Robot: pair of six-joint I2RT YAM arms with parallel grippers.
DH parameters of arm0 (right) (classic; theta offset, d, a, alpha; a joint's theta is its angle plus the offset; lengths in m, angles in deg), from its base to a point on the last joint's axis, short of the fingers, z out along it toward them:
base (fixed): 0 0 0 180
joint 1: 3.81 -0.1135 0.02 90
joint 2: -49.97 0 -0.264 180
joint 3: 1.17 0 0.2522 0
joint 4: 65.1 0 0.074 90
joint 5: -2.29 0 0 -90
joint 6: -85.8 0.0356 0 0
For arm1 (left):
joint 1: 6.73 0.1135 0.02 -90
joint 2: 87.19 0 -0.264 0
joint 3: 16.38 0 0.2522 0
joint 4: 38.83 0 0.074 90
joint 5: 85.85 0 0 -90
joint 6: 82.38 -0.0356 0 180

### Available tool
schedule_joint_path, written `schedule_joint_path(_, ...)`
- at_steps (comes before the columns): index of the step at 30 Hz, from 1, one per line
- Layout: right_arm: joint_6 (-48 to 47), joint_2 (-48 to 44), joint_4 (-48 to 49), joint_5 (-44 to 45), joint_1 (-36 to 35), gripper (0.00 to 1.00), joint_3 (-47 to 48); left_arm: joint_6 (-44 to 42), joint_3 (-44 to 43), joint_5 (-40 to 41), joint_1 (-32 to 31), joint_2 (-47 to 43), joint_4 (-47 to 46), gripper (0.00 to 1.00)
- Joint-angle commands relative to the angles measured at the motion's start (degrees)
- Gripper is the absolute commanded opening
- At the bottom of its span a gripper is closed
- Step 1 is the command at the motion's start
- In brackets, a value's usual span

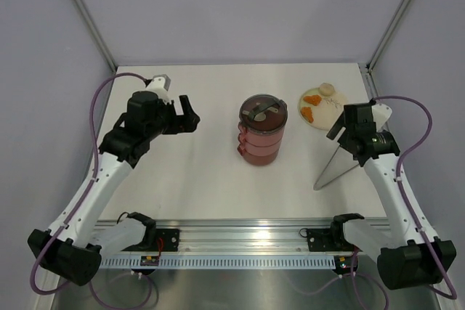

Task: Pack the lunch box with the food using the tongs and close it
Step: Reset both arms

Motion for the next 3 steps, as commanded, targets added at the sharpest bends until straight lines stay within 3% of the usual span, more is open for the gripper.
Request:
schedule_joint_path(1, 0.2, -3.4, -3.1, 5.1, 0.2, 1.0, 1.8, -1.3, -3.3, 0.9, 0.3, -0.2, 1.0, 0.99)
schedule_joint_path(3, 0.1, -4.2, -3.0, 5.2, 0.0, 1.0, 1.9, -1.1, -3.8, 0.8, 0.3, -0.1, 1.2, 0.99)
